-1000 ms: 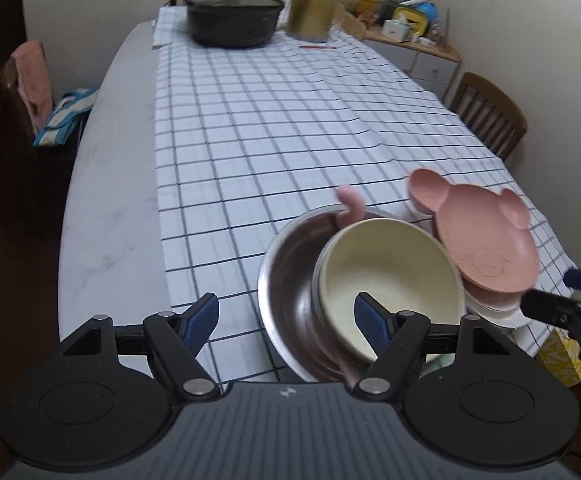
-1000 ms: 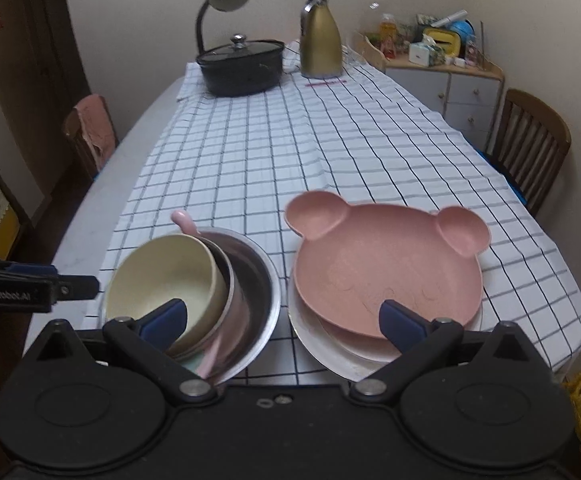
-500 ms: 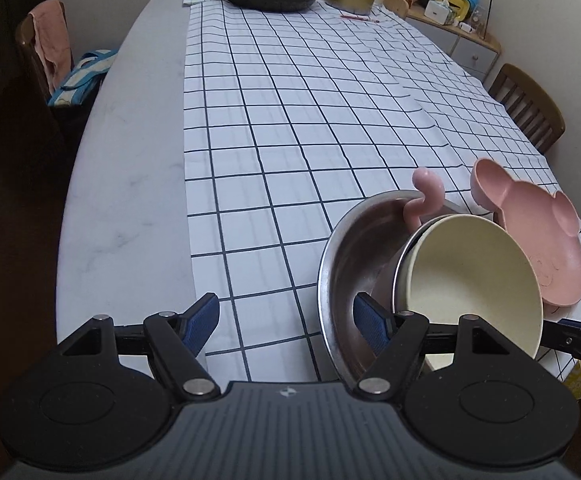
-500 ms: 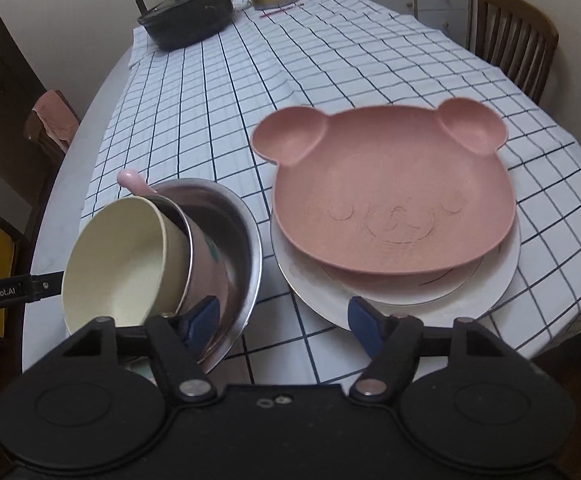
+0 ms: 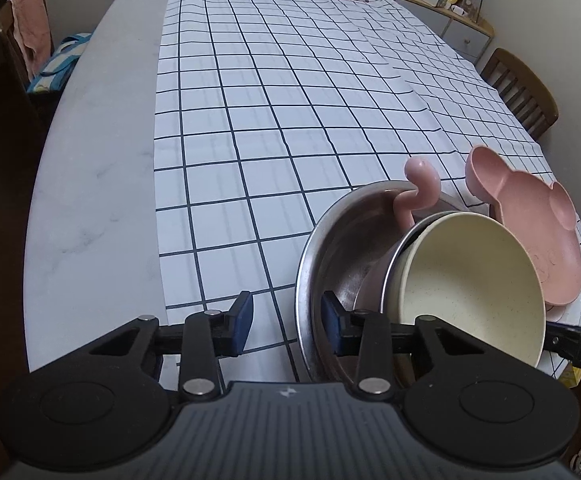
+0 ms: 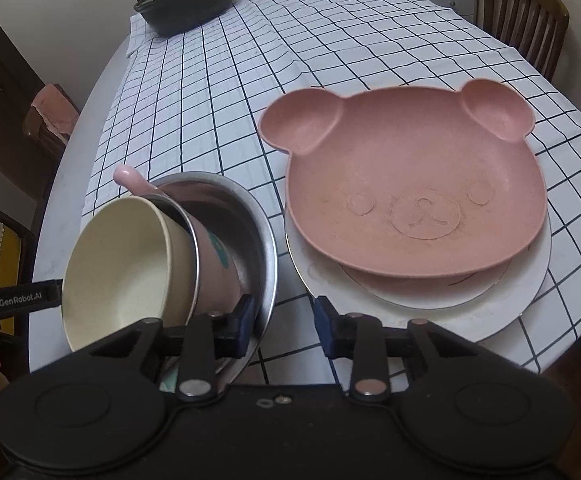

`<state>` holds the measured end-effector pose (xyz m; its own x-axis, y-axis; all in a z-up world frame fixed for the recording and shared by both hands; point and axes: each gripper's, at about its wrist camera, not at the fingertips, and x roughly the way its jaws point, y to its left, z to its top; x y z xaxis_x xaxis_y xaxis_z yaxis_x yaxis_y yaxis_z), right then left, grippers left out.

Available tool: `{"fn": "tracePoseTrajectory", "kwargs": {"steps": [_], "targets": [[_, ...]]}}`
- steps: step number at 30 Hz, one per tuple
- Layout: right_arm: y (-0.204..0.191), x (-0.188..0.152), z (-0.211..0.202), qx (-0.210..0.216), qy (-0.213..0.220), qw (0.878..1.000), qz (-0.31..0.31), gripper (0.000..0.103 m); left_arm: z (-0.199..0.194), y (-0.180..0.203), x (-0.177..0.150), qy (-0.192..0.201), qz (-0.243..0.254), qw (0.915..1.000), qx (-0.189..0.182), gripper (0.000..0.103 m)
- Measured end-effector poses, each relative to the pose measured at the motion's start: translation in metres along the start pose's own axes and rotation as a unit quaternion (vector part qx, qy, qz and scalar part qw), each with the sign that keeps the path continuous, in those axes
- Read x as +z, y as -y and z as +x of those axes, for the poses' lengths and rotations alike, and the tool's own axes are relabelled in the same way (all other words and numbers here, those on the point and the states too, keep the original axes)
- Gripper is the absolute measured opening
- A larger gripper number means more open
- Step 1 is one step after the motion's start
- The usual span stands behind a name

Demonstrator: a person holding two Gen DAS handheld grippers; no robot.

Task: Organize plates and bowls
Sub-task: 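Move both tools to the large steel bowl rim and close them on it, then lift the nested bowl stack with both tools over the pink bear plate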

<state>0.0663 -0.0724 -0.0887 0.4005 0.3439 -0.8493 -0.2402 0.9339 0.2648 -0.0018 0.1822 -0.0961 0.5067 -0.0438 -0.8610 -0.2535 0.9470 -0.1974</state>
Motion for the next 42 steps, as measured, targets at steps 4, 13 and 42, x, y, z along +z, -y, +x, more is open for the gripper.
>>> {"fn": "tracePoseTrajectory", "kwargs": {"steps": [4,13,42], "targets": [[0.005,-0.001,-0.001,0.014,-0.014,1.000,0.020,0.033,0.003,-0.002,0.003,-0.004,0.001,1.0000,-0.004,0.033],[0.006,0.005,0.009,0.034,-0.036,0.998,0.049,0.021,0.009,-0.002,0.009,-0.017,-0.001,0.9995,-0.025,0.021],[-0.009,0.007,-0.005,0.034,-0.038,0.999,0.011,0.011,-0.021,0.006,0.004,-0.017,-0.007,0.9996,-0.023,0.010]]}}
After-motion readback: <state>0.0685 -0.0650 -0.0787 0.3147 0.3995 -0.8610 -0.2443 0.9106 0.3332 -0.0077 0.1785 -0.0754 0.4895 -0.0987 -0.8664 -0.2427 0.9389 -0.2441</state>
